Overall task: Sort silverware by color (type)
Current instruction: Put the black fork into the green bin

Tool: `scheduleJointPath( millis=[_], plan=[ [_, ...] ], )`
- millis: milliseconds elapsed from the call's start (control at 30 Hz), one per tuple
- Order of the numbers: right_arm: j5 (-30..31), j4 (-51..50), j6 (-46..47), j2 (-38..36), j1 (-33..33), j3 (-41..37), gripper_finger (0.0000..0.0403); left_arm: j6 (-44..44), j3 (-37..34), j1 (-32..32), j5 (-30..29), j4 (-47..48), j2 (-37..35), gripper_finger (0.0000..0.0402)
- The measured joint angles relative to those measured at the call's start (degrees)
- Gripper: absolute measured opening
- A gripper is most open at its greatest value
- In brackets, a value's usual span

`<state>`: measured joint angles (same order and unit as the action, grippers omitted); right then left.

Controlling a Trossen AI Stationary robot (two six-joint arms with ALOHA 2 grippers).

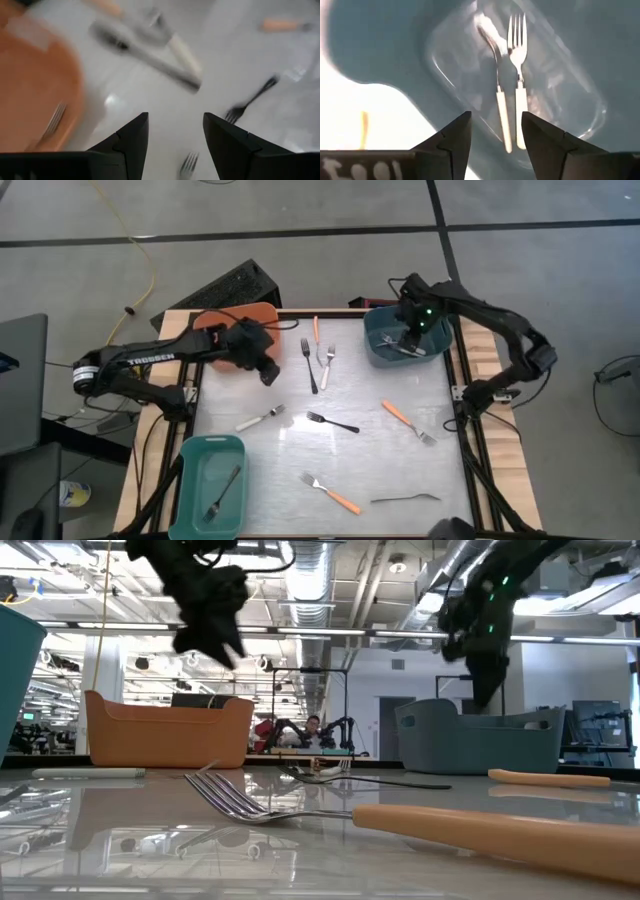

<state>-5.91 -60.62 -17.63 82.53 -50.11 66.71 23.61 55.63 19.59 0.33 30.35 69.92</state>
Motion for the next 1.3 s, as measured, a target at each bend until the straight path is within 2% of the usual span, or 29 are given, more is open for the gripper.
scheduleJointPath(
  millis=[167,267,400,633,733,933,1133,1300],
  plan=[
    [0.0,-0.2,5.7,-8.6,3.7,0.1,0.0188,-7.6,0.0,-1.2,4.3,-13.0,5.7,0.0174],
    [0.0,-0.3,9.9,-12.8,6.2,0.1,0.0187,-2.3,0.0,-0.9,3.9,-19.5,10.0,0.0174],
    [0.0,-0.8,15.7,-17.3,10.0,0.1,0.0187,7.0,0.8,0.0,4.4,-22.2,15.5,0.0174],
    [0.0,-0.9,20.6,-22.0,17.4,0.1,0.0187,10.1,7.0,-0.7,9.2,-21.2,23.9,0.0174],
    [-0.1,-0.2,20.8,-22.9,20.5,0.0,0.0187,7.1,10.3,-2.0,11.1,-18.7,26.4,0.0174],
    [-0.7,8.0,23.0,-22.5,26.6,-2.2,0.0187,-5.4,14.9,-4.9,14.9,-10.7,27.8,0.0174],
    [-6.1,13.6,23.4,-17.2,33.3,-3.5,0.0187,-5.8,18.8,-7.1,8.9,6.3,26.3,0.0174],
    [-6.1,18.7,26.6,-10.6,41.2,-4.7,0.0187,-10.9,19.1,-10.3,2.3,17.4,22.6,0.0174]
  ],
)
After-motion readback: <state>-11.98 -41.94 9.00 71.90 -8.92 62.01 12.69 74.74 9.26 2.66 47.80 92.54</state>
